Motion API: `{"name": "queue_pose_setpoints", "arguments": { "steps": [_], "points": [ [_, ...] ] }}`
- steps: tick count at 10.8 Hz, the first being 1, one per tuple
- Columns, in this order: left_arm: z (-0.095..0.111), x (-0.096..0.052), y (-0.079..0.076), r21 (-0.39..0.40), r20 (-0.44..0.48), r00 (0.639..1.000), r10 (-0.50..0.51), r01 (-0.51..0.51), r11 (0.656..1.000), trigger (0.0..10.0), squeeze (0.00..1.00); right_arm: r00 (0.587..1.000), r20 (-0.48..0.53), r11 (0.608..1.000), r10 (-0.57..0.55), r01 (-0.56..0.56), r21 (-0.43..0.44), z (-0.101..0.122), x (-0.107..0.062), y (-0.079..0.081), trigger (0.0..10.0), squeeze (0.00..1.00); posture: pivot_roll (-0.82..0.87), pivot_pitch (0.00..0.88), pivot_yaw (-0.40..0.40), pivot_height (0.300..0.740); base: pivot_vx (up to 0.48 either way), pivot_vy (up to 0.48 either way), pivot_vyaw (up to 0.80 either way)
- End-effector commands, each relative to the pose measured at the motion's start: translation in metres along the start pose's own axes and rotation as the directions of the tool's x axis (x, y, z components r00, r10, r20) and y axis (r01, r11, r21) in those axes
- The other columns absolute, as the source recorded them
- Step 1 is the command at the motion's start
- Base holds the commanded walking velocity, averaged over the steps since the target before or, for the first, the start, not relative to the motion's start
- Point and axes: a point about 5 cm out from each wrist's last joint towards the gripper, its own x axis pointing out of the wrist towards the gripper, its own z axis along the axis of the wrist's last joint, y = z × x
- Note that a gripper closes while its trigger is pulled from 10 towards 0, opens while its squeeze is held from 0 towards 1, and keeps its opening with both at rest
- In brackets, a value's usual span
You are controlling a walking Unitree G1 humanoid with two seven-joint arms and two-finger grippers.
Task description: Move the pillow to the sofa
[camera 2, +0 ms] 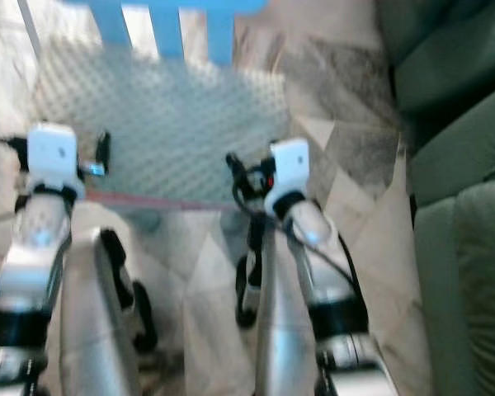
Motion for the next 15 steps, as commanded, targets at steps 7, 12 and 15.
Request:
{"name": "queue_pose_setpoints", "arguments": {
  "steps": [7,12,15],
  "points": [
    [-0.060,0.026,-0.038,-0.007,-0.259,0.959,-0.118,0.120,0.993,10.0,0.00,0.984,-0.177,1.000,0.001,-0.003,-0.010,-0.030,0.039,0.016,10.0,0.00,-0.03,0.608,-0.127,0.490,0.000,0.000,0.00],
    [-0.090,0.009,-0.058,-0.067,-0.350,0.899,-0.264,0.258,0.964,0.0,0.00,0.951,-0.309,0.999,-0.011,0.025,0.041,-0.057,0.031,0.012,0.0,0.00,-0.04,0.577,-0.134,0.490,0.000,0.000,0.00],
    [-0.087,0.014,-0.059,-0.069,-0.340,0.901,-0.269,0.261,0.963,0.0,0.00,0.946,-0.322,0.996,-0.037,0.059,0.061,-0.057,0.032,0.002,0.0,0.00,-0.02,0.557,-0.156,0.490,0.000,0.000,0.00]
  ]
}}
